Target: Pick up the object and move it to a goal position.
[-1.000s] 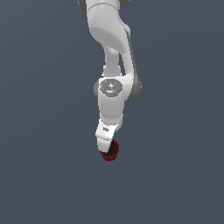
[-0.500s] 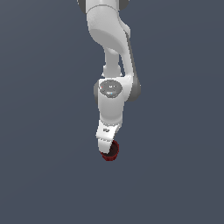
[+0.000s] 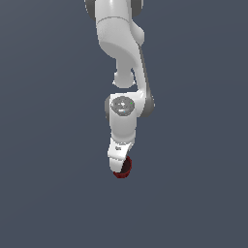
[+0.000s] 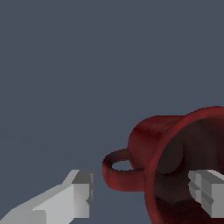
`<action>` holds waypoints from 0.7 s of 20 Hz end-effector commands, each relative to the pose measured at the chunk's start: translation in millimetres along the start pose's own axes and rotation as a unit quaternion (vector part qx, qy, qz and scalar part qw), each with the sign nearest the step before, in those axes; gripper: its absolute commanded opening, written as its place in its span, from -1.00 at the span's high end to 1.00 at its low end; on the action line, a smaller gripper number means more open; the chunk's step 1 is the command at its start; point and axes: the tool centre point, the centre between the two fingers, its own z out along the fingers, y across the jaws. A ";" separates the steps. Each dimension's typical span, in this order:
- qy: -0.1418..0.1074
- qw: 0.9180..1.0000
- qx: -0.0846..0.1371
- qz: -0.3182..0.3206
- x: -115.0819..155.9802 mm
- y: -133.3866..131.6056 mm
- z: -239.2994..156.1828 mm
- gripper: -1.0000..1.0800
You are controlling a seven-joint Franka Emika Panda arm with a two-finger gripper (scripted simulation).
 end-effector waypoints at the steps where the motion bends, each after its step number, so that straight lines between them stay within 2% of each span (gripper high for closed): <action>1: 0.000 1.000 -0.001 0.000 0.0 0.4 1.5 1.00; 14: 0.001 1.000 0.000 -0.002 3.9 -2.4 -0.1 1.00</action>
